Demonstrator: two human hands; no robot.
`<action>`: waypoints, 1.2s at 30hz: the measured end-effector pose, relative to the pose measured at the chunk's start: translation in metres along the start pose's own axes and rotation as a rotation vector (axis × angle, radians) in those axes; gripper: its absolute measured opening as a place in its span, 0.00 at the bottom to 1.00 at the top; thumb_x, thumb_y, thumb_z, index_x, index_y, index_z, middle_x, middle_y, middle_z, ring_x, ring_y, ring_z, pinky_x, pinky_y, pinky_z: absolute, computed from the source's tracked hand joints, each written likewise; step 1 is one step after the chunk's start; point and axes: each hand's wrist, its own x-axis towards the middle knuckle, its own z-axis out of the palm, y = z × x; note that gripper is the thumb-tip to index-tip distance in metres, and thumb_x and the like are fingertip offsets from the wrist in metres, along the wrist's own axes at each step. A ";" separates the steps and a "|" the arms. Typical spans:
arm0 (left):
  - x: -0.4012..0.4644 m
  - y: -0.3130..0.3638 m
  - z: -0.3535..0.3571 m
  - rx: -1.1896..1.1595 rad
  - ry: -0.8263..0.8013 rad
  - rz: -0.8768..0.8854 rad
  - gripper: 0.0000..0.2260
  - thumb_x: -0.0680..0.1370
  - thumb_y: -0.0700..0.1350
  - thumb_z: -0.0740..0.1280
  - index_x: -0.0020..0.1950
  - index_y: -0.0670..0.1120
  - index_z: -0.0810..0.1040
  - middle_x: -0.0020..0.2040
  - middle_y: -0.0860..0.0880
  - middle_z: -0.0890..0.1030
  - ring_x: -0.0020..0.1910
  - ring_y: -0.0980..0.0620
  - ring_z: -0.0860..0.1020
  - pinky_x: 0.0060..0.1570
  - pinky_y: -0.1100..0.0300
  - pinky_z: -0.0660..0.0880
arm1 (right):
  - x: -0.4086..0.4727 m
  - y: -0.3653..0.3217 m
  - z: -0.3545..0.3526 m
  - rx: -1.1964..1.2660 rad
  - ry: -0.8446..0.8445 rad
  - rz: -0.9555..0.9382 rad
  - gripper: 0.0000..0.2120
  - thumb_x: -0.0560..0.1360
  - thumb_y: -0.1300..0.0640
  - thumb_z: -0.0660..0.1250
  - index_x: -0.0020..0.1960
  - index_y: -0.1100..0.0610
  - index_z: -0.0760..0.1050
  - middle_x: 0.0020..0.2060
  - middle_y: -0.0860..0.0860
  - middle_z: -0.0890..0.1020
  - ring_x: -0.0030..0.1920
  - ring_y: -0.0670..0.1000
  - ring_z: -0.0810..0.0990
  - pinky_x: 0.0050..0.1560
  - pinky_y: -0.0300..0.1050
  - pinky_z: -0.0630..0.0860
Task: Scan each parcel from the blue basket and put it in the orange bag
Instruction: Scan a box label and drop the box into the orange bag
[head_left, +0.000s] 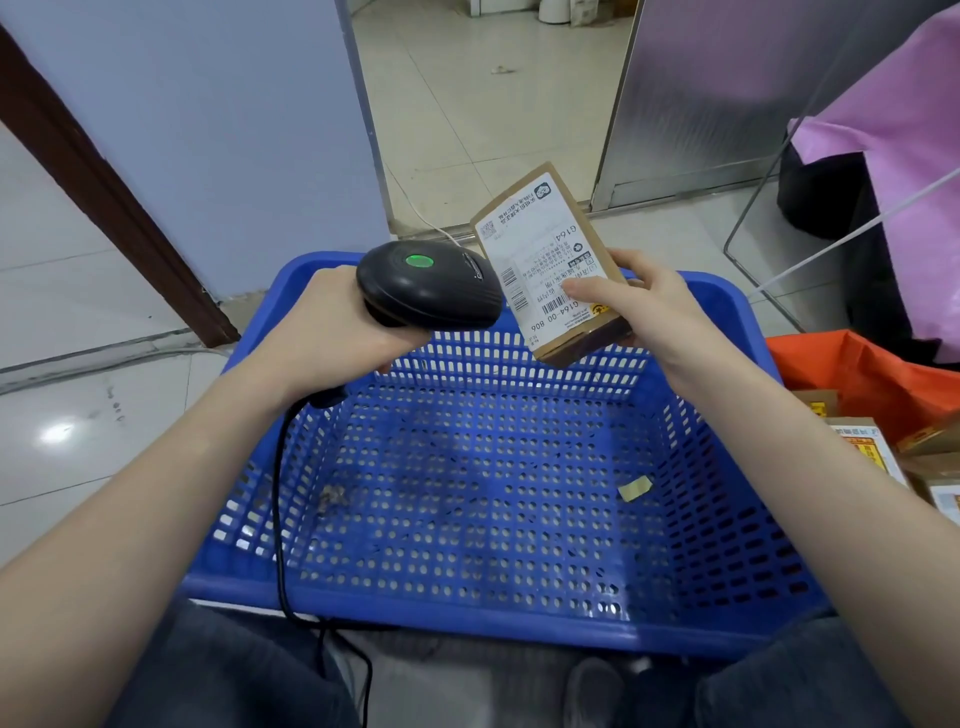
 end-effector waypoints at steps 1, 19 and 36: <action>-0.001 0.000 0.001 0.000 0.001 -0.004 0.08 0.72 0.45 0.71 0.38 0.41 0.77 0.23 0.51 0.76 0.22 0.60 0.72 0.26 0.73 0.67 | -0.001 -0.001 0.000 -0.010 -0.009 -0.003 0.28 0.71 0.51 0.73 0.68 0.49 0.68 0.56 0.50 0.81 0.51 0.48 0.82 0.52 0.44 0.79; 0.010 0.098 0.068 -0.338 -0.002 -0.017 0.10 0.69 0.49 0.72 0.35 0.43 0.78 0.25 0.48 0.79 0.26 0.53 0.74 0.36 0.57 0.73 | -0.063 -0.014 -0.114 0.233 0.175 -0.086 0.22 0.73 0.56 0.70 0.65 0.52 0.69 0.40 0.46 0.86 0.43 0.47 0.84 0.48 0.47 0.78; -0.010 0.271 0.268 -0.247 -0.450 0.288 0.05 0.73 0.44 0.70 0.41 0.43 0.79 0.24 0.54 0.77 0.26 0.57 0.78 0.35 0.62 0.76 | -0.193 0.146 -0.328 0.019 0.735 0.139 0.27 0.66 0.58 0.76 0.60 0.50 0.68 0.53 0.49 0.76 0.53 0.53 0.78 0.50 0.53 0.77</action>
